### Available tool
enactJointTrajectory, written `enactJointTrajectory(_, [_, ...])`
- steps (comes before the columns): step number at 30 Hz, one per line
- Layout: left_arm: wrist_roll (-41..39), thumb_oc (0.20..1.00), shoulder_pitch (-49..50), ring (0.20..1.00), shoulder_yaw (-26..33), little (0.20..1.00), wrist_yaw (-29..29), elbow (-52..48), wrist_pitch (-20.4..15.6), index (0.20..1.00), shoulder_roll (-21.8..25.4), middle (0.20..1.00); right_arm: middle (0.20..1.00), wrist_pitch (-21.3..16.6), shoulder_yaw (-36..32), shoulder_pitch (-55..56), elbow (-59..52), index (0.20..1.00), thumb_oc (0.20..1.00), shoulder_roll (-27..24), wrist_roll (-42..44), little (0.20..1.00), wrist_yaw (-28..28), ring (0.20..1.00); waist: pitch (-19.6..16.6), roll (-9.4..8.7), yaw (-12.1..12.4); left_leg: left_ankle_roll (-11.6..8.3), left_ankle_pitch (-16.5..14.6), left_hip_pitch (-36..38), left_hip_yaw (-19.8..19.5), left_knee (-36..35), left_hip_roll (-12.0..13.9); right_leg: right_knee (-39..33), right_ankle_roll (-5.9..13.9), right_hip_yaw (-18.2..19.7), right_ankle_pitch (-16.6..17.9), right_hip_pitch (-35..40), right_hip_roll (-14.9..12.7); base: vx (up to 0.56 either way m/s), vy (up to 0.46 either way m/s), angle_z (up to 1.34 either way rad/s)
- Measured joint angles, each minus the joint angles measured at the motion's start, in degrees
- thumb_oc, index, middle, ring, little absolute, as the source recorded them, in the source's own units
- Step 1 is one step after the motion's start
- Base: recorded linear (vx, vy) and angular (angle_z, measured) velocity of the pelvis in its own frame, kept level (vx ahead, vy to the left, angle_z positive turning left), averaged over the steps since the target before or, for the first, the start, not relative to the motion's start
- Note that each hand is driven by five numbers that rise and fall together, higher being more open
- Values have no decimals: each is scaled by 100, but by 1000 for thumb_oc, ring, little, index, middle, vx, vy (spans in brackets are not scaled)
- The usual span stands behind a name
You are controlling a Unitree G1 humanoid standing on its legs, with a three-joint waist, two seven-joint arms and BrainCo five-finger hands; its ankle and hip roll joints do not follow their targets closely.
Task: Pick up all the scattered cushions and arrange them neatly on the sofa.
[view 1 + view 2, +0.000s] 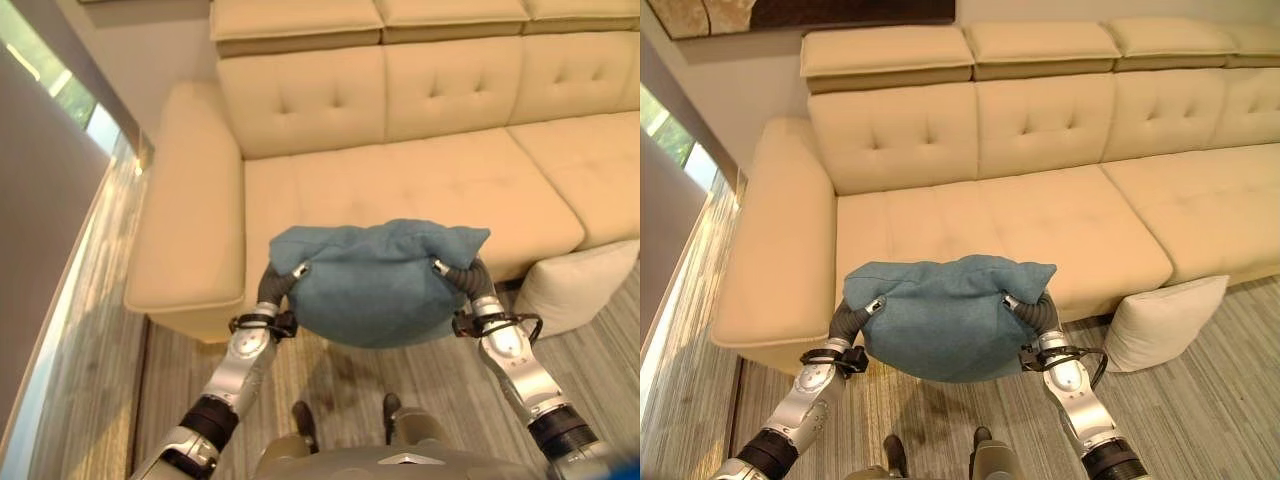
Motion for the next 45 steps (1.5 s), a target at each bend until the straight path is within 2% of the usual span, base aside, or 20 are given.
enactJointTrajectory(3, [6, 200, 66, 200, 49, 200, -37, -3, -4, 200, -31, 200, 200, 4, 21, -71, -7, 200, 200, -14, -9, 200, 89, 200, -11, 68, 6, 16, -30, 224, 32, -304, -174, -6, -11, -597, 42, -102, -217, 207, 65, -53])
enactJointTrajectory(6, [32, 200, 67, 200, 97, 200, -109, -67, -3, 200, -25, 200, 200, 8, 8, -94, -16, 200, 200, -74, -4, 200, 119, 200, -53, 85, -42, 29, -22, 153, -4, -489, -247, -564, 48, -605, 69, -250, -139, 226, -28, -11])
enactJointTrajectory(9, [38, 200, 20, 200, 131, 200, -104, -63, 12, 200, -59, 200, 200, 62, 20, -180, -25, 200, 200, -99, -6, 200, 146, 200, -21, 139, -123, 216, 98, 129, -65, -563, -251, -1347, 180, -589, 318, -481, -162, 281, -63, 0])
enactJointTrajectory(11, [40, 200, -2, 200, 152, 200, -104, -35, 11, 200, -117, 200, 200, 67, 12, -169, -25, 200, 200, -98, -9, 200, 147, 200, -25, 133, -286, 247, 123, 173, -251, -569, -263, -1872, 314, -353, 502, -561, -170, 269, -86, 29])
enactJointTrajectory(13, [42, 200, 40, 200, 137, 200, -105, -23, 13, 200, -183, 200, 200, 67, -8, -142, -22, 200, 200, -117, -8, 200, 146, 200, -30, 85, -407, 128, 60, 384, -384, -620, -284, -1963, 261, -142, 607, -462, -189, 201, -77, 45])
enactJointTrajectory(15, [40, 200, 76, 200, 97, 200, -113, -20, 16, 200, -387, 200, 200, 67, -155, -112, -19, 200, 200, -208, -9, 200, 148, 200, -76, 226, -478, -70, -43, 569, -681, -615, -125, -1795, 157, -62, 1192, -263, -60, 337, -230, 65])
enactJointTrajectory(16, [38, 200, 72, 200, 66, 200, -115, 3, 21, 200, -527, 200, 200, 65, -219, -70, -18, 200, 200, -291, -8, 200, 158, 200, -85, 375, -506, -147, -105, 554, -856, -575, 33, -1549, 76, -25, 1158, -280, 78, 378, -263, 80])
enactJointTrajectory(18, [29, 200, 46, 200, -66, 200, -136, 4, 21, 200, -676, 200, 200, 69, -426, 62, -13, 200, 200, -493, 0, 200, 185, 200, -100, 490, -517, -393, -138, 437, -1035, 16, 311, -1225, -412, -289, 720, -201, 271, 198, -265, 68])
enactJointTrajectory(19, [27, 200, 48, 200, -86, 200, -152, 5, 21, 200, -682, 200, 200, 70, -446, 59, -21, 200, 200, -499, 0, 200, 192, 200, -88, 440, -482, -428, -179, 270, -1044, 481, 361, -1237, -483, -349, 676, -119, 276, 119, -313, 34])
enactJointTrajectory(22, [-26, 200, -172, 200, -195, 200, -213, 147, 36, 200, -699, 200, 200, 59, -538, 61, -34, 200, 200, -511, 12, 200, 190, 200, 5, 108, -493, -918, 350, -741, -1430, 2529, 459, -1185, -830, -548, 421, 169, 206, 128, -189, 40])
enactJointTrajectory(23, [-35, 200, -181, 200, -165, 200, -216, 136, 26, 200, -642, 200, 200, 56, -502, 61, -93, 200, 200, -479, 13, 200, 190, 200, 2, -53, -405, -881, 516, -1145, -1377, 3139, 548, -1262, -872, -608, 382, 263, 214, 127, -58, 14])
enactJointTrajectory(24, [-86, 200, -185, 200, -152, 200, -218, 136, 31, 200, -636, 200, 200, 54, -503, 74, -97, 200, 200, -479, 16, 200, 184, 200, 0, -95, -393, -821, 423, -1211, -1327, 3127, 588, -1374, -857, -621, 350, 364, 261, 292, -53, 13])
enactJointTrajectory(26, [-154, 200, -180, 200, -174, 200, -221, 132, 38, 200, -637, 200, 200, 54, -541, 80, -102, 200, 200, -455, 51, 200, 175, 200, -23, -148, -396, -702, 312, -1234, -1063, 2476, 633, -1567, -850, -724, 345, 557, 397, 212, 25, 9])
enactJointTrajectory(29, [-148, 200, -188, 200, -178, 200, -236, 116, 44, 200, -598, 200, 200, 54, -544, 100, -109, 200, 200, -457, 60, 200, 177, 200, -56, -113, -389, -647, 335, -1172, -928, 1288, 625, -1736, -856, -823, 347, 646, 623, 263, 105, -4])
enactJointTrajectory(30, [-148, 200, -180, 200, -178, 200, -236, 125, 58, 200, -593, 200, 200, 55, -523, 103, -68, 200, 200, -445, 65, 200, 174, 200, -58, -110, -357, -686, 406, -1070, -977, 240, 634, -1970, -833, -792, 339, 778, 780, 376, 162, 1])
enactJointTrajectory(31, [-149, 200, -167, 200, -178, 200, -236, 126, 65, 200, -599, 200, 200, 56, -526, 103, -57, 200, 200, -444, 65, 200, 173, 200, -57, -109, -312, -715, 469, -1057, -997, -99, 659, -2001, -838, -790, 340, 809, 827, 290, 123, -1])
enactJointTrajectory(34, [-212, 200, 25, 200, -162, 200, -236, 116, 92, 200, -579, 200, 200, 63, -416, 122, -48, 200, 200, -446, 62, 200, 197, 200, -49, -63, -260, -650, 592, -833, -952, -491, 711, -2127, -837, -728, 310, 1209, 975, 277, 155, -26])
enactJointTrajectory(38, [-205, 200, 55, 200, -160, 200, -326, 87, 103, 200, -579, 200, 200, 61, -452, 180, -62, 200, 200, -463, 61, 200, 192, 200, -147, 170, -314, -552, 648, -555, -942, -374, 457, -2124, -904, -488, 116, 1362, 973, 315, 283, -31])
enactJointTrajectory(41, [-199, 200, 61, 200, -148, 200, -337, 81, 107, 200, -573, 200, 200, 62, -447, 159, -69, 200, 200, -469, 58, 200, 194, 200, -143, 341, -294, -248, 684, -236, -897, -450, 230, -1833, -814, -297, -18, 1247, 946, 121, 149, -40])
enactJointTrajectory(45, [-194, 200, 64, 200, -72, 200, -362, -20, 107, 200, -398, 200, 200, 64, -388, 83, -105, 200, 200, -387, 52, 200, 293, 200, -82, 253, -178, 213, 469, -54, -468, -561, -158, 120, -325, -134, -654, 264, 431, 157, 159, -30])
